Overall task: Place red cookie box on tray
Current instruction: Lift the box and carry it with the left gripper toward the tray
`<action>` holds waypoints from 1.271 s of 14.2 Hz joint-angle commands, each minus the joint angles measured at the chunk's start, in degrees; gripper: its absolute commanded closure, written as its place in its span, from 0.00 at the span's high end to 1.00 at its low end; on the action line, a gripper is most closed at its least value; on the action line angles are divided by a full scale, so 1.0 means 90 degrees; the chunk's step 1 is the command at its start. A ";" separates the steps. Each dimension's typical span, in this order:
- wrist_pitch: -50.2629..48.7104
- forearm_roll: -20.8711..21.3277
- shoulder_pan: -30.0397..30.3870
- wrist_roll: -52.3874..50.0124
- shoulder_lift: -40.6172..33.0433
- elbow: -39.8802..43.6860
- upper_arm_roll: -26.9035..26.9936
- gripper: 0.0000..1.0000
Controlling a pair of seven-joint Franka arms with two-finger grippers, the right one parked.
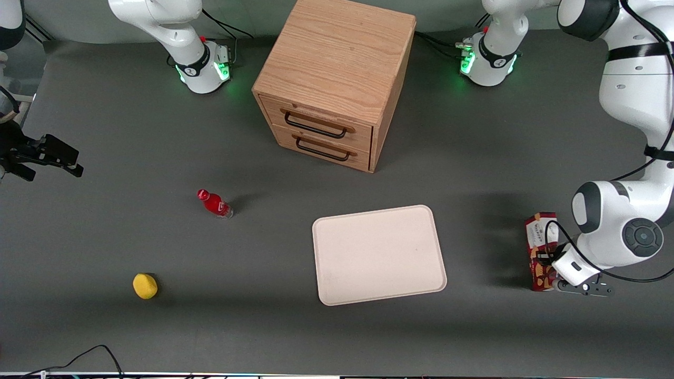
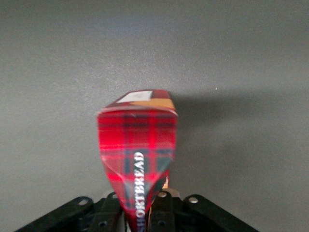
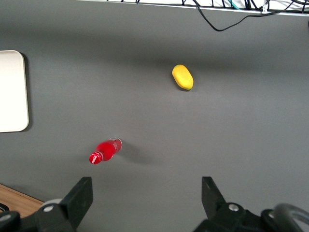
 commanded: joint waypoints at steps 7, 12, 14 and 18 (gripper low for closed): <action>-0.3581 0.0032 -0.1386 -0.2154 -0.1107 0.1642 -0.0007 0.00; -0.2845 0.0002 -0.2432 -0.4041 -0.0436 0.1780 -0.0026 0.00; -0.2150 0.0002 -0.2686 -0.4530 -0.0035 0.1781 -0.0026 0.00; -0.1242 0.0012 -0.2863 -0.4874 0.0610 0.1761 -0.0085 0.00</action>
